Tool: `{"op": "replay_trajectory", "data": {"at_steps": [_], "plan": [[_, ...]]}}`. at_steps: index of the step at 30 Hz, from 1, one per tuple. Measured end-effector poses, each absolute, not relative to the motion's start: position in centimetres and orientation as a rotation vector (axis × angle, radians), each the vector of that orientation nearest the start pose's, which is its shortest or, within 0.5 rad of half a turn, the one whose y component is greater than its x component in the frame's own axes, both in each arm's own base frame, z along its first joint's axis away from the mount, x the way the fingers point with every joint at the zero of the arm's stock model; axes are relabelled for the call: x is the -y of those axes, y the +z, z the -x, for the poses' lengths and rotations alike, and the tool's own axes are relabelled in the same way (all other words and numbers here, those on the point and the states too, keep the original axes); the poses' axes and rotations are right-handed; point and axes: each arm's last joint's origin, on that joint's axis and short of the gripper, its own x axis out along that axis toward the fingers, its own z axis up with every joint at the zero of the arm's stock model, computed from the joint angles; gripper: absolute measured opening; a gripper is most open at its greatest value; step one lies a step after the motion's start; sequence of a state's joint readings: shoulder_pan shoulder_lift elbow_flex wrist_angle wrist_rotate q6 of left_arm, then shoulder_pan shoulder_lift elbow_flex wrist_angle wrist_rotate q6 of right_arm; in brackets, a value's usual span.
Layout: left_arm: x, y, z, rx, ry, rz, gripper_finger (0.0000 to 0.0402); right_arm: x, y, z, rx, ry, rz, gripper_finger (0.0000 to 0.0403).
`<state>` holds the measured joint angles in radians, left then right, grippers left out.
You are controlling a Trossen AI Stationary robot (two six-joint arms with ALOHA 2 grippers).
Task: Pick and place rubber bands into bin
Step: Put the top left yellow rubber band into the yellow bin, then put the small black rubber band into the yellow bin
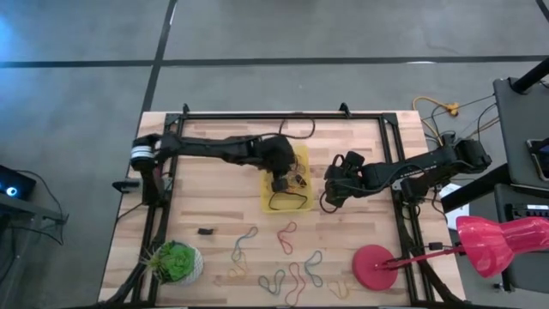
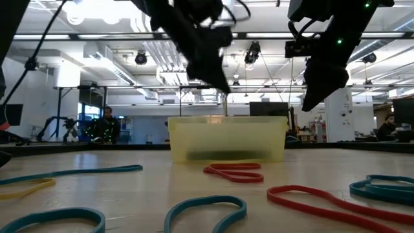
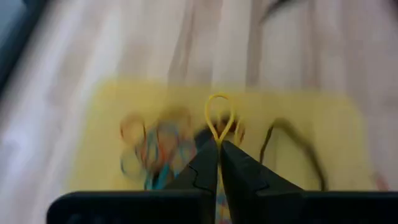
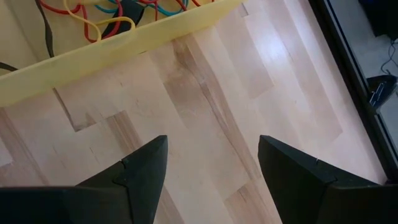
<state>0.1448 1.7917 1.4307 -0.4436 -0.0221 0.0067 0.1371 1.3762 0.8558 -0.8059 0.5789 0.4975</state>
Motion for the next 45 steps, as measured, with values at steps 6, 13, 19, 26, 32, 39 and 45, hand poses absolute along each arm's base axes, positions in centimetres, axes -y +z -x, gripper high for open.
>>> {"op": "replay_trajectory", "data": {"at_steps": [6,13,19,26,32,39,45], "plan": [[-5.4,24.2,-38.5,-0.968,0.126,0.156,0.0070,-1.6,20.4,-23.4,-1.109,-0.664,0.043,0.0237],[-4.8,29.6,-34.8,-0.909,0.084,0.110,0.0170,-1.6,20.4,-23.4,-1.101,-0.678,0.063,0.0237],[-2.8,29.7,-28.0,-1.230,-0.062,0.013,0.0196,-1.5,20.4,-23.4,-1.108,-0.664,0.087,0.0237],[2.8,25.3,-22.4,-1.405,-0.184,0.090,0.0196,-1.5,20.3,-23.3,-1.110,-0.665,0.089,0.0237],[8.1,23.0,-19.7,-1.405,-0.188,0.105,0.0196,-1.6,20.3,-23.3,-1.111,-0.663,0.093,0.0237],[10.9,20.3,-19.7,-1.400,0.029,0.163,0.0196,-1.5,20.2,-23.3,-1.112,-0.663,0.093,0.0237],[11.9,17.4,-20.6,-1.489,0.125,0.145,0.0196,-1.5,20.2,-23.3,-1.113,-0.664,0.093,0.0237]]}}
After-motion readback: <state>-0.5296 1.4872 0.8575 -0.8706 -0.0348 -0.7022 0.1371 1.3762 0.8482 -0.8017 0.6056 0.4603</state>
